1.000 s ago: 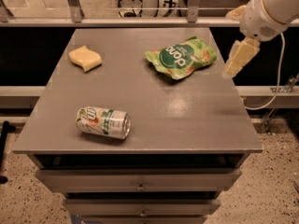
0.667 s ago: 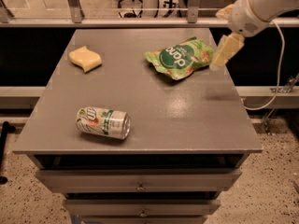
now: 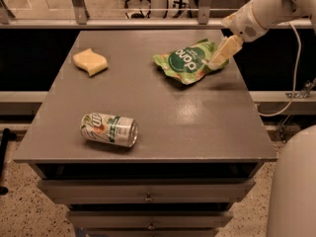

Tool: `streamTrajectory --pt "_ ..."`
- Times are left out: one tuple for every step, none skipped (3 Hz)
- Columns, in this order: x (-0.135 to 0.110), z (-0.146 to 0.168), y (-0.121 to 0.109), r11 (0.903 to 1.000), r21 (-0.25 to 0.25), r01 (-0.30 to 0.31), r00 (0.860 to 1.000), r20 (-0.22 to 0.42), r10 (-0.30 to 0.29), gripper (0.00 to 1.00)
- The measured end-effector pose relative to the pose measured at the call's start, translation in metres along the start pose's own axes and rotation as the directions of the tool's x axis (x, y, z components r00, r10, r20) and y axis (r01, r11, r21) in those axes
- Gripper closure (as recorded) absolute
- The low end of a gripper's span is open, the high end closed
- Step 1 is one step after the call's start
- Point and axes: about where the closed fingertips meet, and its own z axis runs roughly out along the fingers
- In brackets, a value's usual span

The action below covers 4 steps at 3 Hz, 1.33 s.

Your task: Pick green rice chip bag

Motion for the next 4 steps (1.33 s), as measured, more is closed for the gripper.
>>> streamTrajectory --pt "0.003 0.021 -0.002 0.9972 -0.040 -0.062 0.998 0.028 0.063 0.00" --pt "0.007 0.038 0.000 0.9914 -0.075 -0.107 0.993 0.035 0.110 0.00" --pt "0.010 0.049 0.001 0.9860 -0.099 -0.134 0.990 0.035 0.138 0.10" --pt "0.010 0.051 0.001 0.9832 -0.109 -0.147 0.988 0.035 0.151 0.33"
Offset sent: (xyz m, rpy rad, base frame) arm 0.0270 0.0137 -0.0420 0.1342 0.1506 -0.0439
